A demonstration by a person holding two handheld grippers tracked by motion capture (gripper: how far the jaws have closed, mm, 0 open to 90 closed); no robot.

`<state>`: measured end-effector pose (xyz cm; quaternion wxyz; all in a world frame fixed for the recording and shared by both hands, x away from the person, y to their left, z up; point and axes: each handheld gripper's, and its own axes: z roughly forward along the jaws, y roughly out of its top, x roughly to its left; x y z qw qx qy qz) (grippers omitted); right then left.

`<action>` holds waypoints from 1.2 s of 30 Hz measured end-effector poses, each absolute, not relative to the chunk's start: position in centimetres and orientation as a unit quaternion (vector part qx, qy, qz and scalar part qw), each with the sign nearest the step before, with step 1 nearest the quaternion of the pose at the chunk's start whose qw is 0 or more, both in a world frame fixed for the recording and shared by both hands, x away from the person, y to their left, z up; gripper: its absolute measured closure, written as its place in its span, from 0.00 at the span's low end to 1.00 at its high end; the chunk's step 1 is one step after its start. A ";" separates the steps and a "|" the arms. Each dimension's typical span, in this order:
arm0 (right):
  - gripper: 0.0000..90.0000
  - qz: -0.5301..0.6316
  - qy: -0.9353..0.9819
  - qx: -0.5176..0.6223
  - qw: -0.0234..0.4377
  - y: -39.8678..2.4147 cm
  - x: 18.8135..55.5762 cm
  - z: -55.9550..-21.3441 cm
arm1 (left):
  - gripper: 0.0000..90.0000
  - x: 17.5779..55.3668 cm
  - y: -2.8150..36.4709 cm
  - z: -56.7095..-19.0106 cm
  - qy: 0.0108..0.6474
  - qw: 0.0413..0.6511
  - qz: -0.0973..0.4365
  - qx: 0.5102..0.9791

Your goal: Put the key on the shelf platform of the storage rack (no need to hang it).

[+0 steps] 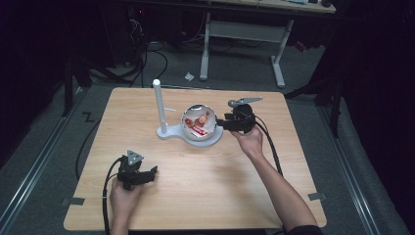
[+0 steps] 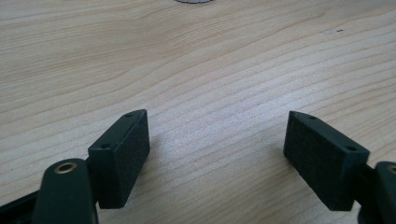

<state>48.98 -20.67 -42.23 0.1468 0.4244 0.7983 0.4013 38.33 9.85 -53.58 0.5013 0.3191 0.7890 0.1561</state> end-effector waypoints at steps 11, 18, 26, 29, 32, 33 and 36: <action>0.55 0.414 0.793 0.422 0.147 -21.4 48.1 -41.4 | 0.25 38.3 9.8 -53.6 0.791 0.500 0.155 0.316; 0.55 0.424 0.791 0.413 0.153 -21.9 47.2 -40.6 | 0.25 38.3 9.8 -53.6 0.790 0.501 0.156 0.317; 0.56 0.433 0.782 0.421 0.155 -23.4 46.1 -40.6 | 0.25 38.3 9.8 -53.6 0.790 0.501 0.156 0.317; 0.56 0.435 0.780 0.422 0.155 -23.8 45.7 -40.4 | 0.25 38.3 9.8 -53.6 0.790 0.501 0.156 0.318; 0.56 0.439 0.778 0.422 0.156 -24.2 45.4 -40.3 | 0.25 38.3 9.8 -53.6 0.790 0.501 0.156 0.318; 0.56 0.441 0.777 0.422 0.158 -24.4 45.2 -40.3 | 0.25 38.3 9.8 -53.6 0.790 0.501 0.156 0.318; 0.56 0.445 0.772 0.426 0.155 -24.9 44.8 -40.4 | 0.25 38.3 9.8 -53.6 0.789 0.501 0.156 0.319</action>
